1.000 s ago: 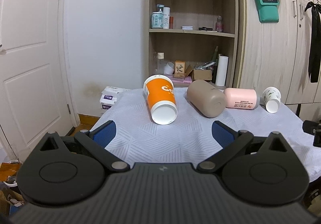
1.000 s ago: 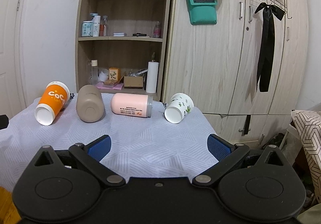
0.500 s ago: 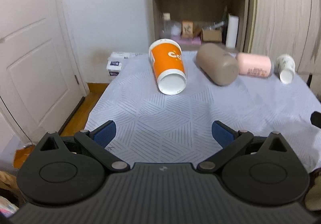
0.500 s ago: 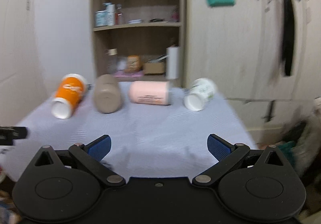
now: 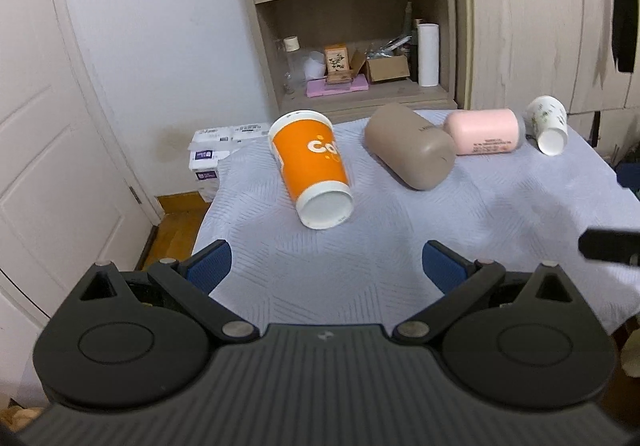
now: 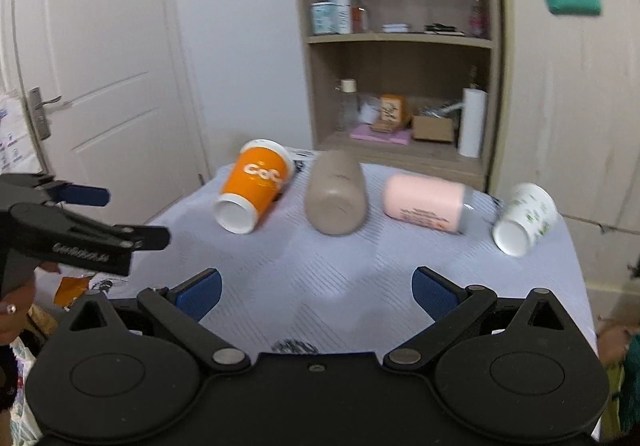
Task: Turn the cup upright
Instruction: 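Move the left gripper toward the orange cup while the right gripper approaches its base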
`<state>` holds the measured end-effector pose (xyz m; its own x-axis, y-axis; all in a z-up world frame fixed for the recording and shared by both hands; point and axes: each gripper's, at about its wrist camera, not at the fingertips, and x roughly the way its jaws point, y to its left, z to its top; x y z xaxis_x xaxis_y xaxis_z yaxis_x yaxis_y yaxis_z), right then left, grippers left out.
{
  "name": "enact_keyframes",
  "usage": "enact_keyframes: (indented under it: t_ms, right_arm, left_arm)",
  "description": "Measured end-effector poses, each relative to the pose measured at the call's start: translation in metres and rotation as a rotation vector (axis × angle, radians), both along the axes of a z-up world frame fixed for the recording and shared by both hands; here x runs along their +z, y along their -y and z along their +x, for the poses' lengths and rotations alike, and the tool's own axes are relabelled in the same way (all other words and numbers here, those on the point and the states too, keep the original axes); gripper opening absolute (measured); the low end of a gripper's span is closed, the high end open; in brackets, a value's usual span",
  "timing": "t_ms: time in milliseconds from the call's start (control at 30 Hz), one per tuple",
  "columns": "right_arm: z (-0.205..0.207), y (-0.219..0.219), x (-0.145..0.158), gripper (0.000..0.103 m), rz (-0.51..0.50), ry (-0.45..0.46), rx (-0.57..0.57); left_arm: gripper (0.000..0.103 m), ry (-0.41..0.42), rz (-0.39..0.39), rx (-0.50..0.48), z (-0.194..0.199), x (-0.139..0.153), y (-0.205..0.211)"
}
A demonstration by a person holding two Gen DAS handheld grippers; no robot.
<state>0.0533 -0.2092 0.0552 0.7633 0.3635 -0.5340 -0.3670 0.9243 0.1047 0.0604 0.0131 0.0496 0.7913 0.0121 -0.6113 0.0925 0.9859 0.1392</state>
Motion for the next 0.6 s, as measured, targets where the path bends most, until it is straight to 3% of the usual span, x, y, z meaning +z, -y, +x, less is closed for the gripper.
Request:
enact_keyframes:
  t_ms: [300, 600]
  right_arm:
    - [0.039, -0.048, -0.01, 0.102, 0.054, -0.022, 0.136]
    - [0.09, -0.103, -0.024, 0.102, 0.059, -0.092, 0.214]
  left_arm:
    - [0.103, -0.078, -0.247, 0.055, 0.049, -0.008, -0.048]
    - [0.102, -0.079, -0.362, 0.051, 0.082, -0.015, -0.08]
